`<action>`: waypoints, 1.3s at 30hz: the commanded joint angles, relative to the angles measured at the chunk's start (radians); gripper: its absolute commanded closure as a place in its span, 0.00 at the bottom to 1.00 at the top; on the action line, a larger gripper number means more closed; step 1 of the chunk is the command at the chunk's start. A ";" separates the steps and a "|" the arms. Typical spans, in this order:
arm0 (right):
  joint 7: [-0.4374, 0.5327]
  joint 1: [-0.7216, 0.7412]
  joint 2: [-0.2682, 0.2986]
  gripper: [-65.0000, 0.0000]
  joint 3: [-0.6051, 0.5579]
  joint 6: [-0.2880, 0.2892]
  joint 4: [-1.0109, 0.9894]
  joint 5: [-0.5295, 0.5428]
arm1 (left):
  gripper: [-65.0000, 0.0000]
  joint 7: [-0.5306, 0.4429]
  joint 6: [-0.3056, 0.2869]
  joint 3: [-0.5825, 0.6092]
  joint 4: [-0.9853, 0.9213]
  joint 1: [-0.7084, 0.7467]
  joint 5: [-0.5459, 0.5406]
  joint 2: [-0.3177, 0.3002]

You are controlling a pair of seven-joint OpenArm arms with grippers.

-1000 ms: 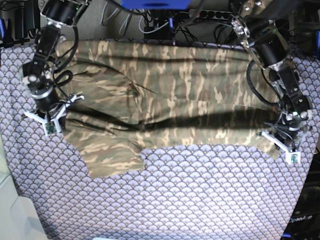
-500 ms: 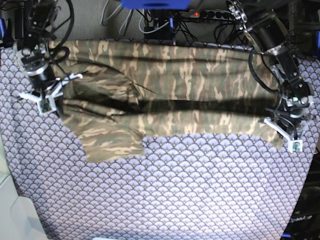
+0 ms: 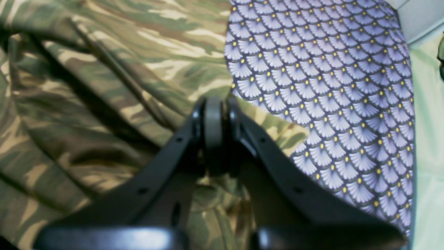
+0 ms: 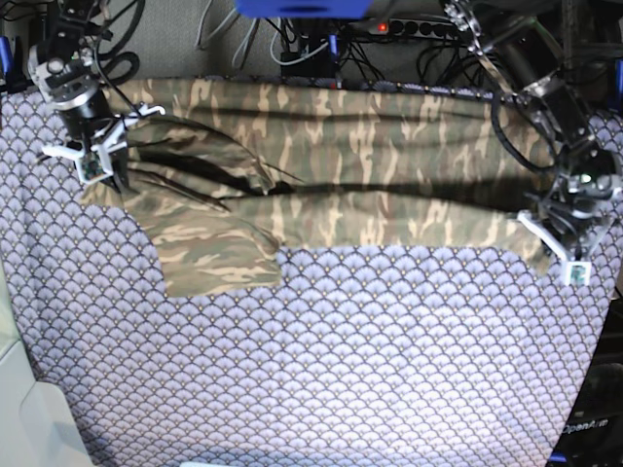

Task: Fold the T-shirt properly
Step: 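Lift the hem with both grippers and fold it toward the folded edge, then lay the hem down onto the folded edge with both grippers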

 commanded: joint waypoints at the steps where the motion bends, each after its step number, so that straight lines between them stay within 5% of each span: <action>1: 0.027 -0.018 0.009 1.00 0.008 -0.005 0.019 0.047 | 1.00 -0.024 -0.008 -0.011 0.038 -0.017 -0.002 0.005; 13: 0.028 -0.108 0.028 1.00 0.071 -0.005 0.023 0.150 | 1.00 -0.032 -0.025 -0.024 0.090 0.081 0.034 0.014; 22: 0.139 -0.179 0.000 1.00 0.070 -0.005 0.026 0.150 | 1.00 -0.033 -0.025 -0.025 0.090 0.122 0.034 0.008; 39: 0.154 -0.242 0.000 1.00 0.066 -0.005 0.017 0.151 | 1.00 -0.035 -0.026 -0.025 0.084 0.178 0.034 -0.009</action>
